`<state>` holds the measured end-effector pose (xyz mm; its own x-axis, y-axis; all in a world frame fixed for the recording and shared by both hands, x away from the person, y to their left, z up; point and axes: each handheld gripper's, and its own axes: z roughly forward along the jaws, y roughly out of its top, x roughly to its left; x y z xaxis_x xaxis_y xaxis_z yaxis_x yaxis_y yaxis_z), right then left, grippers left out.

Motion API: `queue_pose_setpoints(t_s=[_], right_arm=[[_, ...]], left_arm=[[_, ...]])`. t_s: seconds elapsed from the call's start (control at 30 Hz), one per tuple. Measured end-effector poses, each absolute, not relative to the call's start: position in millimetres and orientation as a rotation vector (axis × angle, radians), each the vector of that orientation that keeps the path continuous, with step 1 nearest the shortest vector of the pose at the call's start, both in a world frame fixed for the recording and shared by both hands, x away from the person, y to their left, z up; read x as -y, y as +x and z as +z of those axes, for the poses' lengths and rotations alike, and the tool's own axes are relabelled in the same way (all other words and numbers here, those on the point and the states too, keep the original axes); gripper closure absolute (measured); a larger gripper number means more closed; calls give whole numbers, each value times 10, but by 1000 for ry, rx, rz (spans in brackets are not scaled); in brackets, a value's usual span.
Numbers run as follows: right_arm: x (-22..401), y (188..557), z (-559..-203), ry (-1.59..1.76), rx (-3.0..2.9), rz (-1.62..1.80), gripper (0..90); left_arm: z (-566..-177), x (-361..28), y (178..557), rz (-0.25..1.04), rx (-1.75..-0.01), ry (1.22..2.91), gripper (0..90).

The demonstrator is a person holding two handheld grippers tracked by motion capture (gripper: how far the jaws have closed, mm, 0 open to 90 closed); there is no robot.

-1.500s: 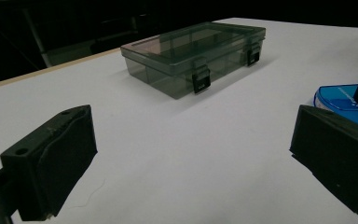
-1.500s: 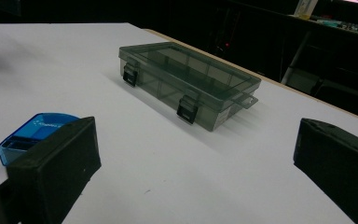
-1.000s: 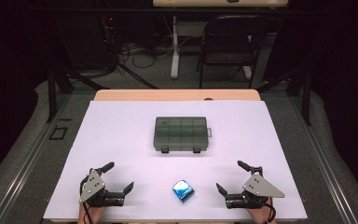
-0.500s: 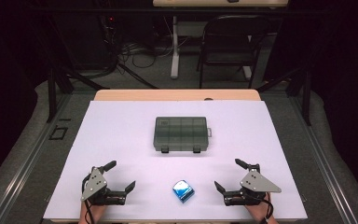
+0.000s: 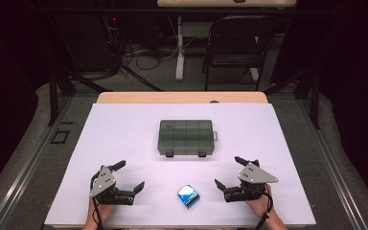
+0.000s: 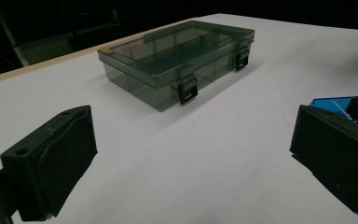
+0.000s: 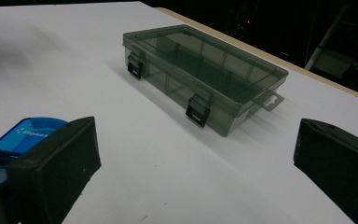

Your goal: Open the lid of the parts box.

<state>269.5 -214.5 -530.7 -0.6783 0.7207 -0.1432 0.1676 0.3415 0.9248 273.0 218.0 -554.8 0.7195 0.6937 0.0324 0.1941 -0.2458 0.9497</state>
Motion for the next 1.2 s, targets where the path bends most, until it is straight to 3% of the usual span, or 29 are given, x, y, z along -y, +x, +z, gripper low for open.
queue_pose_setpoints(t_s=[1.2], right_arm=[[1940, 3612, -5259, 854, -2270, 1259, 0]], left_arm=[[-5439, -1764, 3568, 444, -694, 1936, 0]])
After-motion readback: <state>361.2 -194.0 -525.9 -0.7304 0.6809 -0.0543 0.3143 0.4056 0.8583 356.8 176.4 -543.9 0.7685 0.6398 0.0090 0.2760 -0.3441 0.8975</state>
